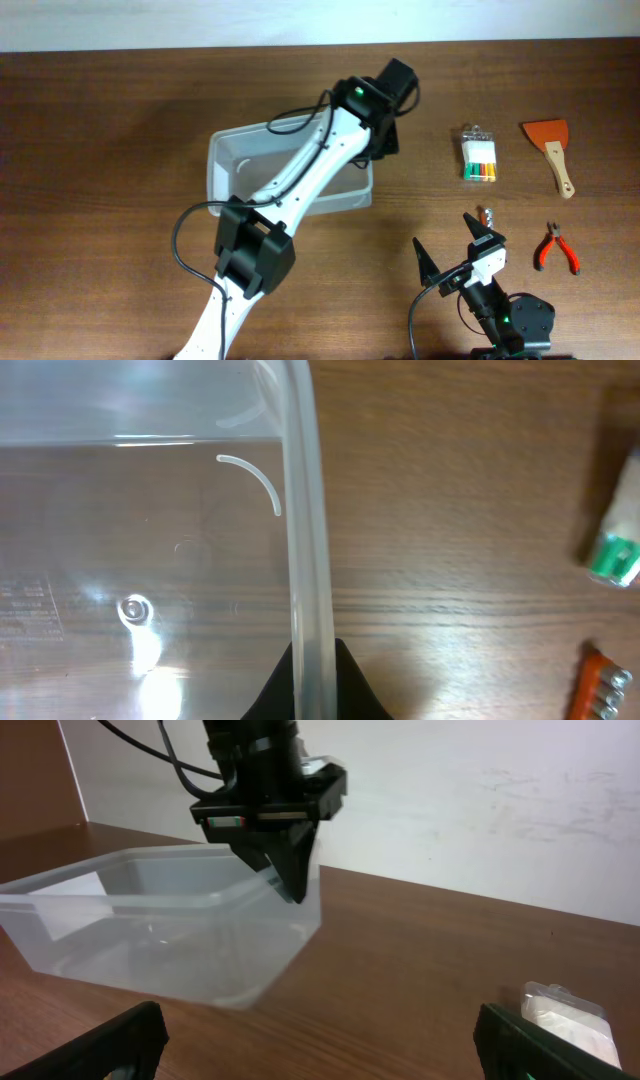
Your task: Pack container
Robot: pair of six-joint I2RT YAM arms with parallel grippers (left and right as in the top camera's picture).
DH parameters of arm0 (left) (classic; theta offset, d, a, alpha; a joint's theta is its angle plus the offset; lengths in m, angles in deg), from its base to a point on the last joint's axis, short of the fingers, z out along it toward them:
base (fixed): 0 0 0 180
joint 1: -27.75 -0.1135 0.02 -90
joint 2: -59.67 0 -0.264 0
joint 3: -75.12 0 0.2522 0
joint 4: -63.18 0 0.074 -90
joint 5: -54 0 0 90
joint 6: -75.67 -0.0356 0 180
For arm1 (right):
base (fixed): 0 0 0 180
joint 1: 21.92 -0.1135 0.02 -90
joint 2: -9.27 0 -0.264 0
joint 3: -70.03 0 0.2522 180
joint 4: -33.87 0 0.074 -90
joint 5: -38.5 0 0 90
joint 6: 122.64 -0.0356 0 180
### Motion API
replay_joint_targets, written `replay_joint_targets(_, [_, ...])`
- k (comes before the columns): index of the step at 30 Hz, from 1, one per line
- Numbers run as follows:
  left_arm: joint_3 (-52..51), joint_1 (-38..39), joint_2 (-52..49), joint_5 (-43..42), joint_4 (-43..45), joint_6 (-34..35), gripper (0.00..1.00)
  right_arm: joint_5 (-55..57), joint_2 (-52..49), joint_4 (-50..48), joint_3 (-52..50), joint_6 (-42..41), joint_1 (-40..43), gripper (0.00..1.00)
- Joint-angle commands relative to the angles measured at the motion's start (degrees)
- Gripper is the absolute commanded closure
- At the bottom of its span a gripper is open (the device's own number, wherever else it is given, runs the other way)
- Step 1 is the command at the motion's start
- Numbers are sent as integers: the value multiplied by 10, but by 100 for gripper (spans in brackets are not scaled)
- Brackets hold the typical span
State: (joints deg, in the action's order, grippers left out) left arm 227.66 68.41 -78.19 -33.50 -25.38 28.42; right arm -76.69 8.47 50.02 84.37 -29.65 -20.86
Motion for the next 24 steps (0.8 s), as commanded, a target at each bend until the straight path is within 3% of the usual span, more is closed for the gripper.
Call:
replay_joint_targets(1, [12,11,-1,2,6,14,98,-12,4,4,-3,-4,-3,1])
replay_joint_targets(24, [11,35,-40,0,24,35,98,-12,4,4,-3,-4,-3,1])
